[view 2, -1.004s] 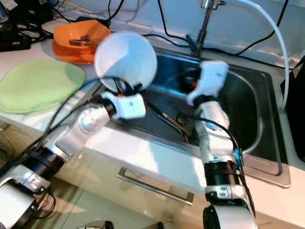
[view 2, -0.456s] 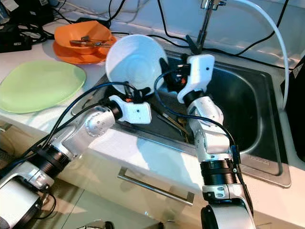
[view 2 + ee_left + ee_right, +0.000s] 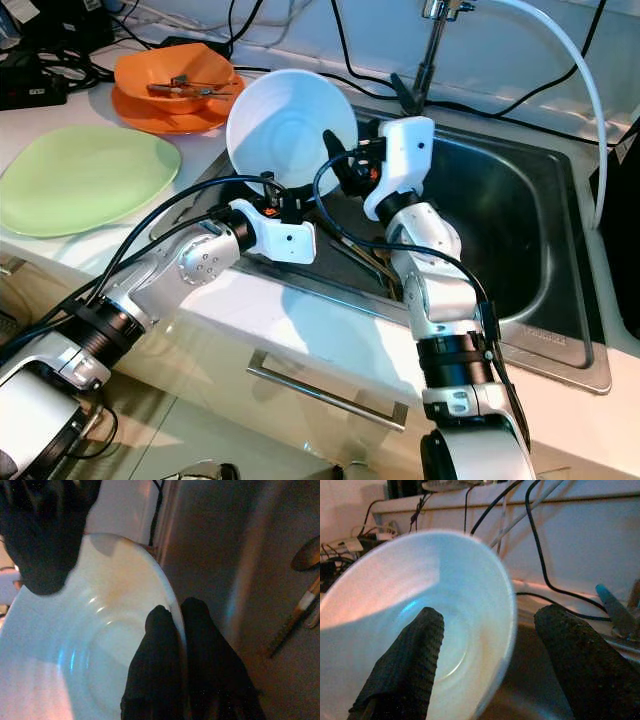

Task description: Kitchen organization

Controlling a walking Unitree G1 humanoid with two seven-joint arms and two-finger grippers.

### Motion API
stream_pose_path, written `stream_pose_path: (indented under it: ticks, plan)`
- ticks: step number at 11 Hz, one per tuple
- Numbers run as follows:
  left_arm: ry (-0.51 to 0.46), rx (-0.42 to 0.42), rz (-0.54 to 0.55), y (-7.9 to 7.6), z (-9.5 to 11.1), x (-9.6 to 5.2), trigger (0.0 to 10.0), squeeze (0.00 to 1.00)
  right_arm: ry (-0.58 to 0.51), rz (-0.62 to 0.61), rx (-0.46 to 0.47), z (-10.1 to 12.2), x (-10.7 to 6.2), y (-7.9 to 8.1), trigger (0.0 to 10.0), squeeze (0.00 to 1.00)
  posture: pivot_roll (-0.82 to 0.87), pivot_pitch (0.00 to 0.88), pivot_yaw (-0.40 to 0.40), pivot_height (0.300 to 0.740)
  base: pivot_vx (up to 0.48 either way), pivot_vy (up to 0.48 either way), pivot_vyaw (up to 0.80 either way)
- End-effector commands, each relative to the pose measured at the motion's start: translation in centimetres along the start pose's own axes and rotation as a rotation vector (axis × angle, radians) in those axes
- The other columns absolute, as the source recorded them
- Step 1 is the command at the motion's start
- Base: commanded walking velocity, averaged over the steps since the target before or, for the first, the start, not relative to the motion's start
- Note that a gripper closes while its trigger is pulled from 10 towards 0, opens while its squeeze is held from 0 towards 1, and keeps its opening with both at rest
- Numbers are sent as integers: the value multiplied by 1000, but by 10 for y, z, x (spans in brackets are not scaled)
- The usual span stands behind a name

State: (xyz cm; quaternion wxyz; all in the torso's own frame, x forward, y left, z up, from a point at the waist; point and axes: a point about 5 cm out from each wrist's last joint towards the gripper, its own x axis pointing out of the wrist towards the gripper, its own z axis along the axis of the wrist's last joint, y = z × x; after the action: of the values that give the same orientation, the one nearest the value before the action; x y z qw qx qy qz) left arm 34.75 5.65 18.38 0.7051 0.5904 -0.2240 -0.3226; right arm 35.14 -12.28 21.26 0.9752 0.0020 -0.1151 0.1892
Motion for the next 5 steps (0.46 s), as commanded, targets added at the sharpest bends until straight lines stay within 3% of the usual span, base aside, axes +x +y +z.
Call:
stream_pose_path:
  ticks: [1,5]
  plan:
    - [-39,46,36,11,6,4,10000,0,34,-1,-16,-3,3,0,10000,0,19,63,-30,740,0,0,0]
    - [-49,84,59,15,4,1,10000,0,68,-76,-10,-5,12,-7,10000,0,34,67,-41,740,0,0,0]
